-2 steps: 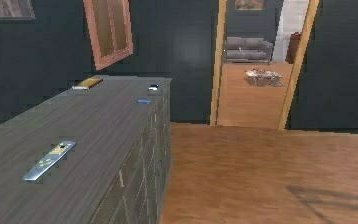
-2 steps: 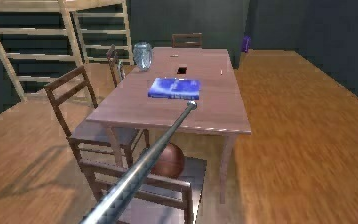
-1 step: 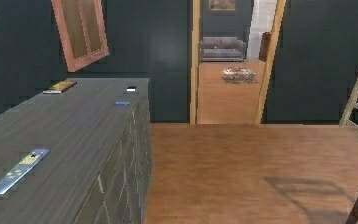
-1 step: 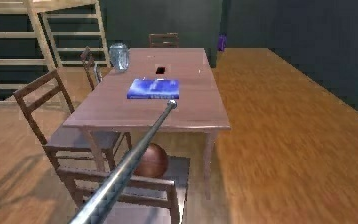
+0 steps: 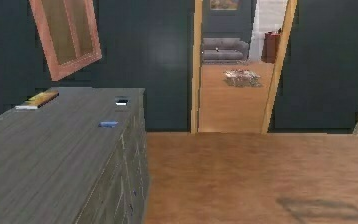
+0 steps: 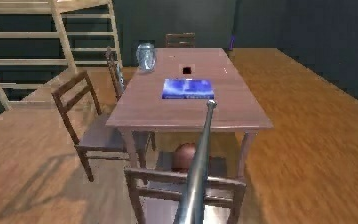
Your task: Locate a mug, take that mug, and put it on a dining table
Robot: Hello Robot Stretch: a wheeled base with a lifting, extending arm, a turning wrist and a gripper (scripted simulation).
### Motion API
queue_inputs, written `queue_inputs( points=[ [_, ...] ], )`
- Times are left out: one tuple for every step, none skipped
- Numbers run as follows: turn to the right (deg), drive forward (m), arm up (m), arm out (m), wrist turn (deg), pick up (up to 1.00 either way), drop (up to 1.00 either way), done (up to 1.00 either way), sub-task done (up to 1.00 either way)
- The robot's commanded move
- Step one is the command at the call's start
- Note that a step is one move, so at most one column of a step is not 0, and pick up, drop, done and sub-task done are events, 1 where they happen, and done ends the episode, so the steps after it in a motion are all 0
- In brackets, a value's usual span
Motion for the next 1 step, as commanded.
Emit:
queue_inputs(
  points=[
    [18.0, 0.0, 0.0, 0.0, 0.0, 0.0, 0.0, 0.0, 0.0]
  ],
)
